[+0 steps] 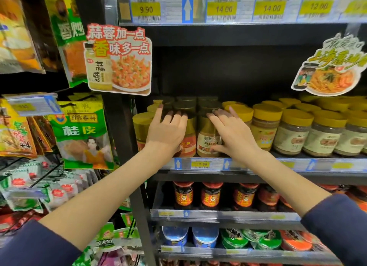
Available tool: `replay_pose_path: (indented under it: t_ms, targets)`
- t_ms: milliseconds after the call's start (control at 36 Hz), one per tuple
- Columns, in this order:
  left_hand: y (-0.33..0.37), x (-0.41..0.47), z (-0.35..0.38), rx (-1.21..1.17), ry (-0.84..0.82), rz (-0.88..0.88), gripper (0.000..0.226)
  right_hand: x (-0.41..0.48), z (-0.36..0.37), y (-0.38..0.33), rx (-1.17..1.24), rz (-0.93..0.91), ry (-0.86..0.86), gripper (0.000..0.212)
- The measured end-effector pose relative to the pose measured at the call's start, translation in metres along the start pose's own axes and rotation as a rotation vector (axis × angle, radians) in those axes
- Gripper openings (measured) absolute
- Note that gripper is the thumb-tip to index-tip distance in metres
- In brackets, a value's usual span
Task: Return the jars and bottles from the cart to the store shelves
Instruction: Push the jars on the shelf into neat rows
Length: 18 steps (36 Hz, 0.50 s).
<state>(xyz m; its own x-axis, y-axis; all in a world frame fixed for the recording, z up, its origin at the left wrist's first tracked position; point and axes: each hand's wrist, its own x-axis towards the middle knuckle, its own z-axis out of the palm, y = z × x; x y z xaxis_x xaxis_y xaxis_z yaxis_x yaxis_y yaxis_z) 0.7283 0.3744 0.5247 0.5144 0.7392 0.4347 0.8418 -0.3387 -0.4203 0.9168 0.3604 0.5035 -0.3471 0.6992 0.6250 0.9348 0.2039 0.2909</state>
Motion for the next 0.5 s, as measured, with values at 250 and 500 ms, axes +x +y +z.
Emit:
replay_pose_path:
  t_ms: [250,500]
  targets:
    - [0.001,0.002,0.001,-0.013,-0.004,-0.01,0.081,0.002,-0.001,0.0,-0.058,-0.019,-0.035,0.099]
    - [-0.005,-0.002,-0.003,-0.05,0.008,0.037,0.086,-0.003,-0.014,0.004,-0.083,-0.001,-0.14,0.093]
